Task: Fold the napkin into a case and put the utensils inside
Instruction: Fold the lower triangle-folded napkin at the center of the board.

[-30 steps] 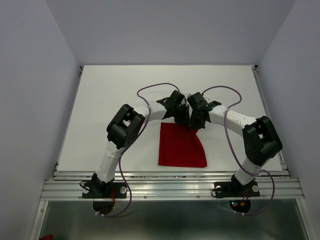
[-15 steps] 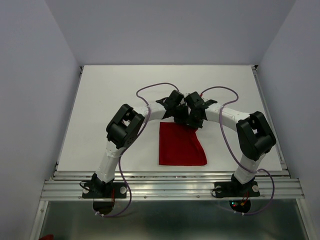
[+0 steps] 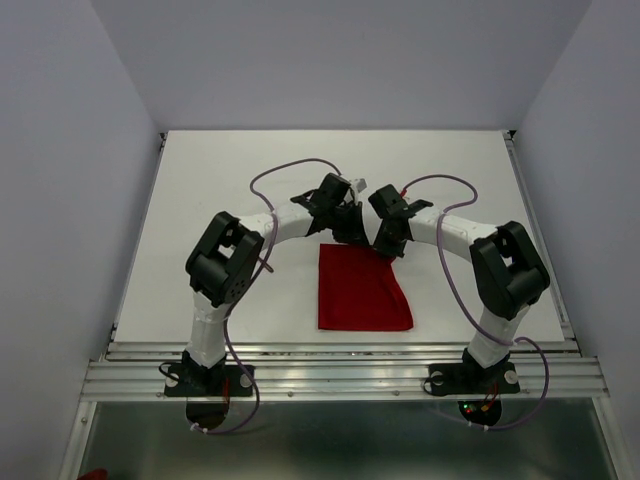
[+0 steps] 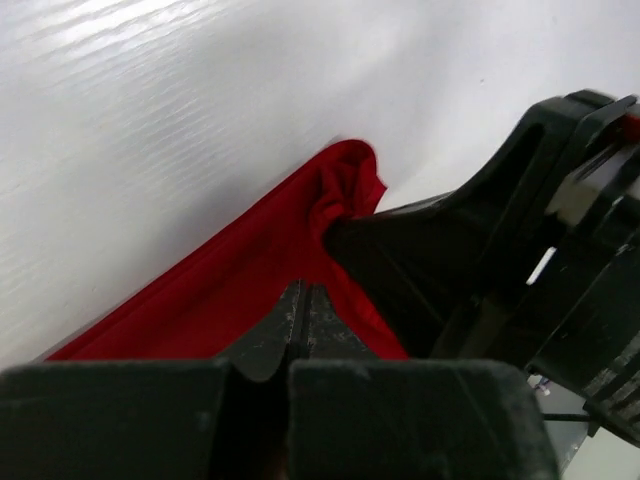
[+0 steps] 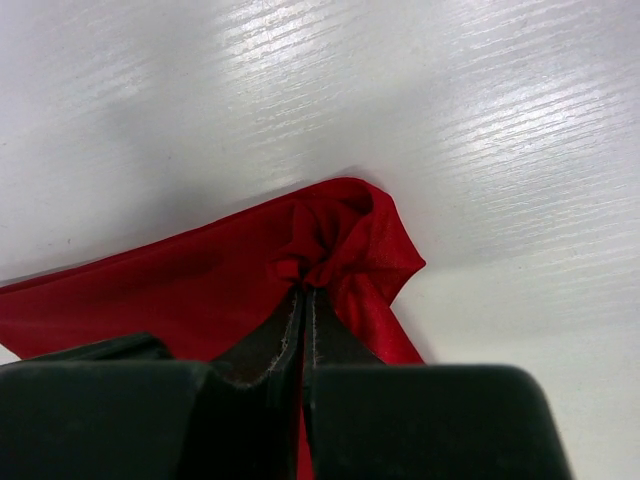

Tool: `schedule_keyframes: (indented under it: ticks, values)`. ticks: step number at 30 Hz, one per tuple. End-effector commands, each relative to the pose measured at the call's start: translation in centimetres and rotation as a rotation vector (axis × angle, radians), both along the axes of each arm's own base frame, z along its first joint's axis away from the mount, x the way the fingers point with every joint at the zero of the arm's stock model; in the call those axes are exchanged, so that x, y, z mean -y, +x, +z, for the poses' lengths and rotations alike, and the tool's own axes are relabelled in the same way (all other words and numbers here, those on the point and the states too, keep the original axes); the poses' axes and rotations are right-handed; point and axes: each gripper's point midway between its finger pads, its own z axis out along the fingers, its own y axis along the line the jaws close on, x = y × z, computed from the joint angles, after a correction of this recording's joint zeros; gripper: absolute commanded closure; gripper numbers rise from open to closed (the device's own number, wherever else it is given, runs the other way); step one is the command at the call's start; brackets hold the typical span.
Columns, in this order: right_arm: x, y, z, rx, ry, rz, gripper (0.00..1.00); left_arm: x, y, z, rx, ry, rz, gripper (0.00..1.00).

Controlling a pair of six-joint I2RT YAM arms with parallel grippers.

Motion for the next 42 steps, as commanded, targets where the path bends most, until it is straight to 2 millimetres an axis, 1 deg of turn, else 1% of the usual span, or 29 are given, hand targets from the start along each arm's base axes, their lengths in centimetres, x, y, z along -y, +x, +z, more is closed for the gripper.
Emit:
schedule_keyframes:
  ticks: [1,3,4,5,8,9,13,14,16,18,23,32,33,38,40,42]
  values:
    - [-0.4,1.1,1.1,0.052,-0.006,-0.018,0.99,-2.2,-0.5,0.6,0.022,0.03,0.008,1.0]
    - [-0.4,1.2,1.5,0.059,-0.003,-0.019,0.99,-3.1,-1.2,-0.9,-0.001,0.058,0.009,1.0]
    - [-0.5,1.3,1.7,0.063,0.003,-0.018,0.99,-3.0,-1.3,-1.2,-0.005,0.051,0.003,1.0]
    - [-0.5,1.3,1.9,0.067,0.006,-0.016,0.99,-3.1,-1.9,-1.9,-0.028,0.05,-0.006,1.0]
    - [-0.7,1.6,2.5,0.08,0.016,-0.015,0.99,-3.3,-2.3,-3.2,-0.05,0.056,-0.008,1.0]
    - [-0.8,1.7,2.7,0.084,0.017,-0.016,0.99,-3.5,-2.5,-4.0,-0.059,0.066,-0.008,1.0]
    - [-1.3,2.4,3.6,0.103,0.031,-0.011,0.99,-3.6,-2.8,-4.9,-0.071,0.072,-0.018,1.0]
    - [-1.3,2.3,3.4,0.096,0.028,-0.008,0.99,-3.6,-2.8,-5.0,-0.072,0.073,-0.019,1.0]
    - [-1.6,2.8,3.7,0.104,0.034,-0.005,0.99,-3.6,-2.9,-5.3,-0.077,0.074,-0.023,1.0]
    - [-1.8,3.0,3.7,0.1,0.037,-0.001,0.99,-3.5,-2.8,-5.4,-0.076,0.073,-0.027,1.0]
    - [-2.1,3.3,3.3,0.093,0.038,-0.002,0.99,-3.5,-2.7,-5.5,-0.071,0.076,-0.031,1.0]
    - [-2.5,3.6,1.9,0.071,0.04,-0.021,0.99,-3.3,-2.5,-5.4,-0.065,0.071,-0.038,1.0]
    - [-2.9,3.5,1.8,0.07,0.043,-0.014,0.99,-3.3,-2.4,-5.3,-0.061,0.07,-0.039,1.0]
    - [-2.9,3.4,0.8,0.053,0.041,-0.029,0.99,-3.2,-2.5,-5.3,-0.058,0.071,-0.044,1.0]
    - [-3.3,3.3,0.7,0.053,0.049,-0.032,0.99,-3.2,-2.4,-5.3,-0.057,0.07,-0.044,1.0]
    - [-3.4,3.4,0.6,0.053,0.051,-0.044,0.99,-3.3,-2.5,-5.4,-0.058,0.073,-0.046,1.0]
